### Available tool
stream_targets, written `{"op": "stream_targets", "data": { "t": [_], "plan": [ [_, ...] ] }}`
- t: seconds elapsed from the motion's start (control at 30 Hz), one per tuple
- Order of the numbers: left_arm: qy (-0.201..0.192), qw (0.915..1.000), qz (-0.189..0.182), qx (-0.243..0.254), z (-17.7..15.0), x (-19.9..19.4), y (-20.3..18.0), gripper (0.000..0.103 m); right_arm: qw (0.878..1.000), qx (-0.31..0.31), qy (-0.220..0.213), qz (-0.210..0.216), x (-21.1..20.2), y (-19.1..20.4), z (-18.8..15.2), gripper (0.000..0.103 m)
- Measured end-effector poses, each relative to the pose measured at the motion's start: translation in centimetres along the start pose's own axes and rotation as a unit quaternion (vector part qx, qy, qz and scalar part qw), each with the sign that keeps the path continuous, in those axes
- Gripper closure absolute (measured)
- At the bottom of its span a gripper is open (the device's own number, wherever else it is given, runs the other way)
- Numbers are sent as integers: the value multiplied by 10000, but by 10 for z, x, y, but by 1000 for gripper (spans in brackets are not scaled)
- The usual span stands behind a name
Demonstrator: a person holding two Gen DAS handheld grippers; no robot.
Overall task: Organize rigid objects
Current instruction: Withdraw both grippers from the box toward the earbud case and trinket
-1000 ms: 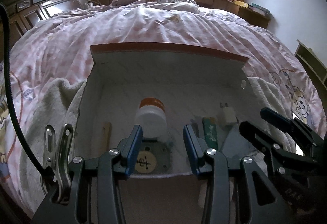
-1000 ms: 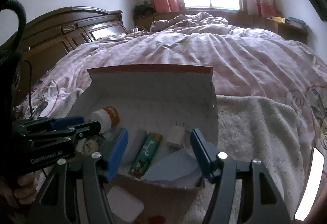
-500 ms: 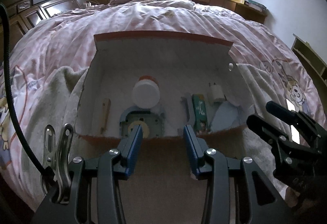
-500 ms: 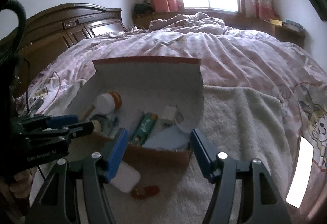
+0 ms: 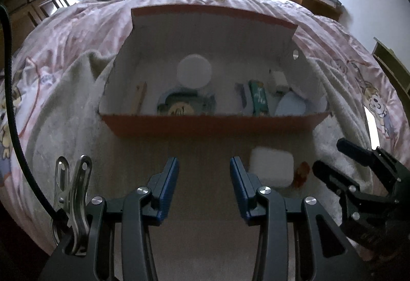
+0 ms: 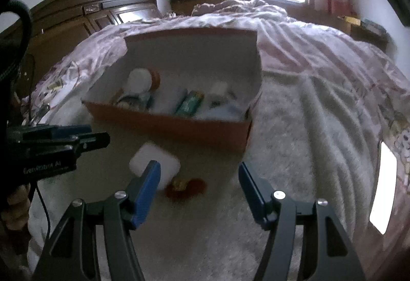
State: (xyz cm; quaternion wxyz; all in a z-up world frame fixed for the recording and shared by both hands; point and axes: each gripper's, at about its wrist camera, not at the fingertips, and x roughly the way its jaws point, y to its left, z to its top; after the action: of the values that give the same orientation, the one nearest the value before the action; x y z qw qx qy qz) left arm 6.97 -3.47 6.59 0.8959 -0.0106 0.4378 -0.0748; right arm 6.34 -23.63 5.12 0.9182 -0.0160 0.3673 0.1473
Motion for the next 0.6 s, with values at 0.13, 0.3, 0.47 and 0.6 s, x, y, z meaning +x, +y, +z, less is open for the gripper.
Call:
{"op": "stream_targets", "data": {
  "t": [0.13,0.3,0.47,0.6],
  "plan": [
    [86,9999,8,-53,-10,2,3,61,9997,-20,156,168,5,2,-11,36],
    [151,9998,23,-98,-15,4,6,61,9991,-217,293,226,12,6,-18,36],
    [191,9997,26,-157,-18,5,8,61,9982,-345,445,212,21,9,-23,36],
    [227,9996,16,-185,-19,7,10,61,9979,-403,464,195,25,8,-23,36]
  ]
}}
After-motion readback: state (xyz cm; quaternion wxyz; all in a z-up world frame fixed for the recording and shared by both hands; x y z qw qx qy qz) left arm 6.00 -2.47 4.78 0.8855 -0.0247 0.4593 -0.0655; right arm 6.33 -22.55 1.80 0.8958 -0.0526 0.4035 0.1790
